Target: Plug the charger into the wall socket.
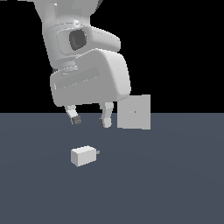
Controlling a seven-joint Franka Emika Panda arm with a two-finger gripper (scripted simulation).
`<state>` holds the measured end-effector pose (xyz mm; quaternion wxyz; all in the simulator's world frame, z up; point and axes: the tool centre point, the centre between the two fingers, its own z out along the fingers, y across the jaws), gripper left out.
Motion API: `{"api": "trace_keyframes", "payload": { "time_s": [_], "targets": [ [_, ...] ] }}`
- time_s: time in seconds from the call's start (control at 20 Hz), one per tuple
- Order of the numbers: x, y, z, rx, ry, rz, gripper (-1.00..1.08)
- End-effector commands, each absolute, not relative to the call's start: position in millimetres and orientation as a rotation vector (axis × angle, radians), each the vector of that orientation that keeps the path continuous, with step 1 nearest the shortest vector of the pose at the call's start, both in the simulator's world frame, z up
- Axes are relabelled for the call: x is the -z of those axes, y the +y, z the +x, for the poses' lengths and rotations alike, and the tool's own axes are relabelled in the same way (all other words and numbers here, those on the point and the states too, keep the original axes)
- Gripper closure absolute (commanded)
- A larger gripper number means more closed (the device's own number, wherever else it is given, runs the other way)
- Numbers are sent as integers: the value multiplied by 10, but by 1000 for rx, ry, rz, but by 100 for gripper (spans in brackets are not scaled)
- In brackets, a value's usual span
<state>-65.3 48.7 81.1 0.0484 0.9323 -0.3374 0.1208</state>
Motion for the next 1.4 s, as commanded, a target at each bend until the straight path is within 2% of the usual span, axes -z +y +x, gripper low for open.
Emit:
{"api": "trace_keyframes", "payload": {
  "time_s": [0.0,0.95,1.35],
  "targets": [
    [-765,509,-671,-383,-1072,2818,-92],
    [-602,583,-715,-415,-1185,2751,-92],
    [-316,580,-724,-413,-1188,2750,-92]
  ]
}}
